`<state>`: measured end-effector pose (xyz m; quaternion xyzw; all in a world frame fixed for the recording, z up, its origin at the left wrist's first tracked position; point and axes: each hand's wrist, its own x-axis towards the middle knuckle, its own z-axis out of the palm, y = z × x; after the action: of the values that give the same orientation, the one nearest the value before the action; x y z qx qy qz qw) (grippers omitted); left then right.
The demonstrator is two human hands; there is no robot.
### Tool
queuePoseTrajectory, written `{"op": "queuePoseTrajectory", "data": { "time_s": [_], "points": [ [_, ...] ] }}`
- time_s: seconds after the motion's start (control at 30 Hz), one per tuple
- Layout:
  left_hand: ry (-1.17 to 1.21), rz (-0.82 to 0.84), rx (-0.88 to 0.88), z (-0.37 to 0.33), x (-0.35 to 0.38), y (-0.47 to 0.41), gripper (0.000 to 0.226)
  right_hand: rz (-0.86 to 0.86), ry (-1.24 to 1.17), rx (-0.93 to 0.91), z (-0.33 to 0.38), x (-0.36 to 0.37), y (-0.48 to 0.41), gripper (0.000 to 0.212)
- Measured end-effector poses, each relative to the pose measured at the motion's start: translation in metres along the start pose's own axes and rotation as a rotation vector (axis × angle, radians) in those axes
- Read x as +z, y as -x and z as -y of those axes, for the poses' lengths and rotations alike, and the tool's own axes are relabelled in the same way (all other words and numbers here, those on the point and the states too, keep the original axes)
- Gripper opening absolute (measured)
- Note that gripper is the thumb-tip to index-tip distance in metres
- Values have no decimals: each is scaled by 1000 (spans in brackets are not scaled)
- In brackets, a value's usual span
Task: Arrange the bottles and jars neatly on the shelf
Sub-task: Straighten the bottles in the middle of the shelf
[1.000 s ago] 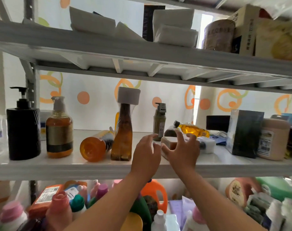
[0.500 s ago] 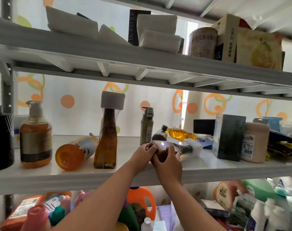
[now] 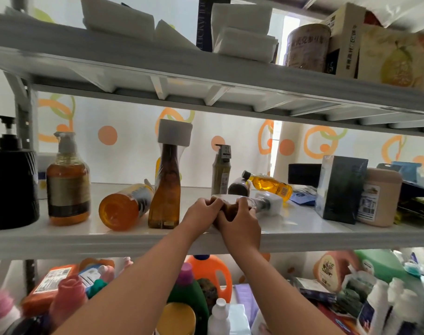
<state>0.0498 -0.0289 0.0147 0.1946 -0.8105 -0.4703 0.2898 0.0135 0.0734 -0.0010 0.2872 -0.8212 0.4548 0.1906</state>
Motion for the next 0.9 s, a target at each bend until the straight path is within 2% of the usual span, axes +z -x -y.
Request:
{"op": "queuePoseTrajectory", "data": {
  "time_s": [0.1,0.23,0.4,0.53,0.7,0.8,0.9],
  "points": [
    [-39,-72,-37,3,-4,7,57,33,-14,-29,4,2,0,44],
    [-59,-192,-40,4,-10,17,50,3,-6,-90,7,4,6,49],
    [-75,-221,-25,1,-10,28,46,-48,1,-107,7,4,13,46],
    [-123,-299,39,1,-11,41,44,-101,12,-118,11,6,23,48],
    [-61,-362,129,5,-11,57,35,-148,-131,-203,10,9,34,44],
    [26,-426,121,7,-5,64,30,-84,-227,-270,7,7,36,43],
    [32,-475,80,9,1,68,30,60,-327,-254,3,1,31,41]
  ]
}}
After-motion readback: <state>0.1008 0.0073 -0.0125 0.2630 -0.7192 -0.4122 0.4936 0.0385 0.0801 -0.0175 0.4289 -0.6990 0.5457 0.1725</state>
